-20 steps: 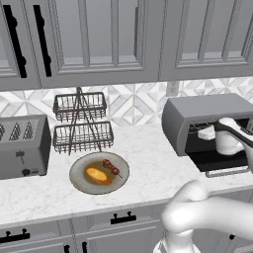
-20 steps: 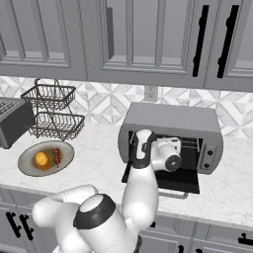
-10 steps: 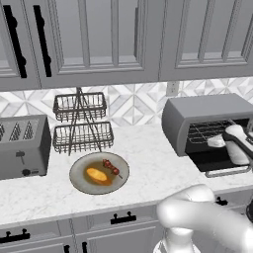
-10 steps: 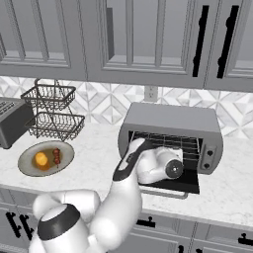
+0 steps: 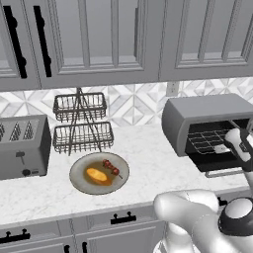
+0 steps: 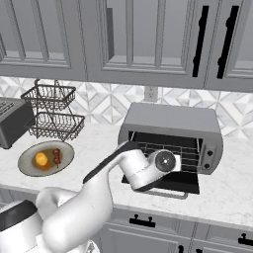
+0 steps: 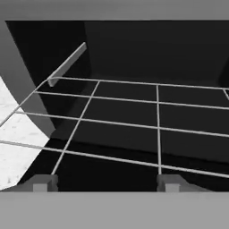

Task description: Pick up the kebab skewer and baguette bread, and place them inside the toaster oven. Close the toaster oven door and start by setting the timer.

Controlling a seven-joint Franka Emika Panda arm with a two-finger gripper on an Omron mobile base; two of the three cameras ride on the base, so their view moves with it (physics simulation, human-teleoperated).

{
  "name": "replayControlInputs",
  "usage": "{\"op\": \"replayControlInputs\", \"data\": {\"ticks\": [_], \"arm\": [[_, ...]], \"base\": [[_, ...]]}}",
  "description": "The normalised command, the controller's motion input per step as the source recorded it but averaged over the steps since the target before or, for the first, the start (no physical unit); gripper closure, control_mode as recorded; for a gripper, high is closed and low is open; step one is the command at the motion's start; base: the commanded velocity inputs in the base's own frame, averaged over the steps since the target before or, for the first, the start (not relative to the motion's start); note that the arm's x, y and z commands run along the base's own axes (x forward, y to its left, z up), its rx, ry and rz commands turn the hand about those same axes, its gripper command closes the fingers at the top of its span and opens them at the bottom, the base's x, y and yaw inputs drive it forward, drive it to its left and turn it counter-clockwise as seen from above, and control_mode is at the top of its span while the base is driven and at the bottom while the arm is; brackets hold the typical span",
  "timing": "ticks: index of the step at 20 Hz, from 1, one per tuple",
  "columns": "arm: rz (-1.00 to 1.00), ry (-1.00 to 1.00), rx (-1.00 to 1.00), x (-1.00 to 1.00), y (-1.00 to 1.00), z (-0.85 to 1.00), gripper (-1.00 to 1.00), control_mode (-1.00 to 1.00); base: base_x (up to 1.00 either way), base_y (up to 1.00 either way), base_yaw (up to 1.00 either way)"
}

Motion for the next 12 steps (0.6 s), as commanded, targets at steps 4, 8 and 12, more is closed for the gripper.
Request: {"op": "replayControlInputs", "data": {"ticks": [4,8,12], "arm": [[-0.06,0.22,0.0,-0.8,-0.17,0.04,-1.0,-1.0],[0.0,0.01,0.0,-0.98,0.01,1.0,-1.0,-1.0],[0.0,0.06,0.0,-0.82,0.79,0.62,-1.0,-1.0]], "base": [[0.0,0.0,0.0],[0.0,0.0,0.0],[0.0,0.0,0.0]]}}
